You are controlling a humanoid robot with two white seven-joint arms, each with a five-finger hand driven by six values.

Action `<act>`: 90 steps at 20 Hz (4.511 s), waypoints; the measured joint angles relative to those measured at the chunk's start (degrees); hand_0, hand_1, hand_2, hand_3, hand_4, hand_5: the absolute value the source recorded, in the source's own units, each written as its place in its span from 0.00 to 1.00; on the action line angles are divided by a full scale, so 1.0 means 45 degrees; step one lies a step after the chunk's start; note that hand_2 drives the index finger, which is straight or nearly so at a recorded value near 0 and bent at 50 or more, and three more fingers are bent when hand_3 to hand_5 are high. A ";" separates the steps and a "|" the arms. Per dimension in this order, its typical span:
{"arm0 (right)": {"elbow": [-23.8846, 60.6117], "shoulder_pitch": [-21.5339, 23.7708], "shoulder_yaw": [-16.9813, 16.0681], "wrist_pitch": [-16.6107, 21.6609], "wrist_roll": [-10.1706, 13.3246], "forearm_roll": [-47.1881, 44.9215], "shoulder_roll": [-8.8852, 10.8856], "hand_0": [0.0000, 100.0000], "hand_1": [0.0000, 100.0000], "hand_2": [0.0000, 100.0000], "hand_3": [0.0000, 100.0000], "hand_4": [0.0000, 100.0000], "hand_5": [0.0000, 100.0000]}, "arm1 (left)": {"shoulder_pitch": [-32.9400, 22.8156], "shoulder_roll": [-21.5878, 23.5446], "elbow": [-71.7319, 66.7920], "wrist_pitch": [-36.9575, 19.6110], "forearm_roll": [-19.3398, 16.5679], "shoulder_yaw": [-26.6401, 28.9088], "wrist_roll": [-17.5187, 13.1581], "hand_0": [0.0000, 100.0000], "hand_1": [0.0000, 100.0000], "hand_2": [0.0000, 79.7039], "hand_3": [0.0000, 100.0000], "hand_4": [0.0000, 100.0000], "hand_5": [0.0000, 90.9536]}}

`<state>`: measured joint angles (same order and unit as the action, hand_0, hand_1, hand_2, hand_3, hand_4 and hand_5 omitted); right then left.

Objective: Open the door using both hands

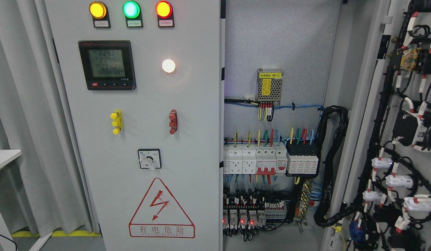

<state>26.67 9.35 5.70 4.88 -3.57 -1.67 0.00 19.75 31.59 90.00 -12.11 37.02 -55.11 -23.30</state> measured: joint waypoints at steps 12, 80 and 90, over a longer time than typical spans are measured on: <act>0.5654 0.1492 0.0515 -0.0101 0.0025 0.0327 0.0000 0.22 0.00 0.00 0.00 0.00 0.00 | -0.4591 -0.3059 -0.8991 -0.0258 -0.1113 0.3193 0.2323 0.30 0.00 0.03 0.03 0.04 0.00; 1.3310 -0.9465 0.2690 -0.0323 0.0046 -0.3593 -0.0001 0.22 0.00 0.00 0.00 0.00 0.00 | -0.4388 -0.7012 -1.9974 0.1675 -0.2737 0.7366 0.4299 0.30 0.00 0.04 0.03 0.04 0.00; 1.2376 -1.0454 0.2971 -0.0777 -0.0057 -0.4294 -0.0001 0.22 0.00 0.00 0.00 0.00 0.00 | -0.4389 -0.7017 -1.9990 0.1675 -0.2737 0.7388 0.4299 0.30 0.00 0.03 0.03 0.04 0.00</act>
<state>82.36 -37.69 19.07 1.39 -3.82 -20.99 0.00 0.00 0.01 0.04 -4.57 24.70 -21.87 -3.96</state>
